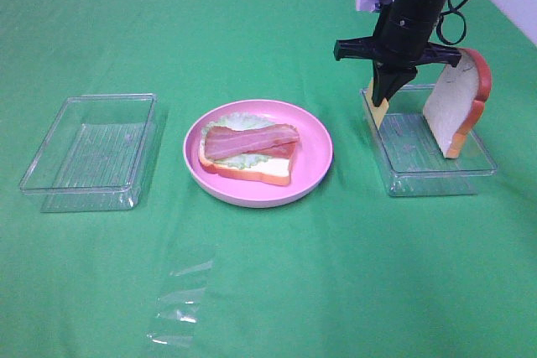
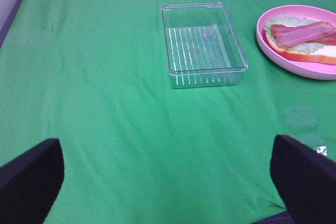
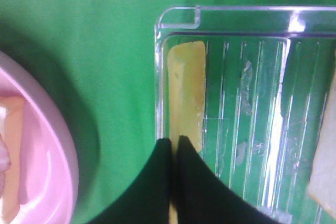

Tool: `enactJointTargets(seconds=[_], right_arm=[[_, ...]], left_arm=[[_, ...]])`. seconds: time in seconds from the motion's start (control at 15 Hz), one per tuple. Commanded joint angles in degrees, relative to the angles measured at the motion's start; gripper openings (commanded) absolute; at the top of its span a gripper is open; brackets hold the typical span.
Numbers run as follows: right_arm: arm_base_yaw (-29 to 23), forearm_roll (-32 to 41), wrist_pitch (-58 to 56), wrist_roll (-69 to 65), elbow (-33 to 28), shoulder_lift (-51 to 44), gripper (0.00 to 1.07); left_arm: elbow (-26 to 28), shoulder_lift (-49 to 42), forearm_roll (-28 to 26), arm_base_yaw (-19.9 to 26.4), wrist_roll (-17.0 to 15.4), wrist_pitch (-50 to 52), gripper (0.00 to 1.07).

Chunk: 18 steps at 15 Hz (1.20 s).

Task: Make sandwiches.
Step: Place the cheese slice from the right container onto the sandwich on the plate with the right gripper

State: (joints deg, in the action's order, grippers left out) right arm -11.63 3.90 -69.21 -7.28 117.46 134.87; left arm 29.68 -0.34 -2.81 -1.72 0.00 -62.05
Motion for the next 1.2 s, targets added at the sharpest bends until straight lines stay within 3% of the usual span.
enactJointTargets(seconds=[0.07, 0.33, 0.4, 0.47, 0.6, 0.8, 1.0, 1.2], right_arm=[[0.0, 0.23, -2.41, -0.63, 0.11, -3.15, 0.0], [-0.06, 6.53, -6.82, 0.97, 0.0, -9.97, 0.0], [-0.06, 12.49, -6.59, 3.32, -0.34, -10.77, 0.0], [-0.11, 22.8, -2.69, 8.14, -3.5, -12.15, 0.0], [-0.23, 34.38, 1.78, 14.78, -8.42, -12.72, 0.0], [-1.6, 46.47, 7.39, 23.84, -17.7, -12.55, 0.0], [-3.04, 57.58, 8.42, 29.97, -20.8, -7.91, 0.0], [-5.56, 58.5, 10.66, 30.77, -20.68, -4.7, 0.0]], left_arm=[[-0.06, -1.2, -0.34, -0.06, -0.34, 0.29, 1.0], [-0.06, -1.2, -0.34, -0.06, -0.34, 0.29, 1.0], [-0.06, -1.2, -0.34, -0.06, -0.34, 0.29, 1.0], [-0.06, -1.2, -0.34, -0.06, -0.34, 0.29, 0.99], [-0.06, -1.2, -0.34, -0.06, -0.34, 0.29, 0.99], [-0.06, -1.2, -0.34, -0.06, -0.34, 0.29, 0.99], [-0.06, -1.2, -0.34, -0.06, -0.34, 0.29, 0.99], [-0.06, -1.2, -0.46, -0.06, -0.34, 0.29, 0.99]])
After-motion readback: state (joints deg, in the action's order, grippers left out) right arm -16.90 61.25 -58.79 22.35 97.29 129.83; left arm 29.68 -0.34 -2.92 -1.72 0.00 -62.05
